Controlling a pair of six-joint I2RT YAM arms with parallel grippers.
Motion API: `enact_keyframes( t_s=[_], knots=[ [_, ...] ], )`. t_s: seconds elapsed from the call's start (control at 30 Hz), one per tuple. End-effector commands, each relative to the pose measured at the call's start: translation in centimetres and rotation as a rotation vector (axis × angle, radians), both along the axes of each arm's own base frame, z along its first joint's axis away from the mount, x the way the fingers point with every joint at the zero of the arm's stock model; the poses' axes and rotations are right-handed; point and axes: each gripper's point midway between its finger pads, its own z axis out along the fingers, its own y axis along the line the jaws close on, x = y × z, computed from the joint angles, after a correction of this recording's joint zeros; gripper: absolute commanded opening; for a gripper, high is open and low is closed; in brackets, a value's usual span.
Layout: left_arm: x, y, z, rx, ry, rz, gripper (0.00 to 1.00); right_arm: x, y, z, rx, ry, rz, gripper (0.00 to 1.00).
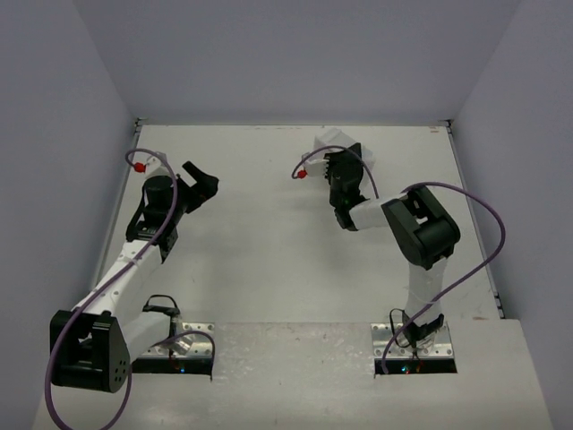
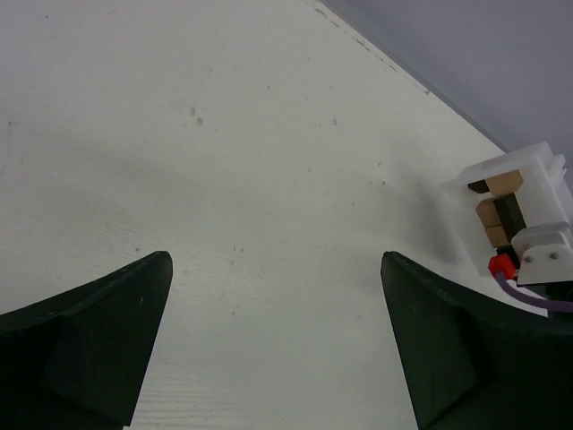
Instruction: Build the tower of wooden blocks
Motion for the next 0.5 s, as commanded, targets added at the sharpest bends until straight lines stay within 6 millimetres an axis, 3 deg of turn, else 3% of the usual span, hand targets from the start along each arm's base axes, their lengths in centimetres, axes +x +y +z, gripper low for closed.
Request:
enact_keyframes(
  t_s=[0.0,0.27,0.47],
  knots=[
    [0.1,-0.1,2.4,-0.001,-0.068,-0.009,1.0,-2.8,2.7,9.7,-0.109,-0.4,0.023,0.0],
    [-0.4,0.9,2.2,0.016,-0.055,0.042,1.0,-3.8,7.2,4.1,-0.239,-0.266,0.149,0.0],
    [-0.2,1.0,0.2,0.004,-0.002,0.061,1.0,-3.9,8.7,1.0,-0.367,-0.216,0.175,0.0]
  ],
)
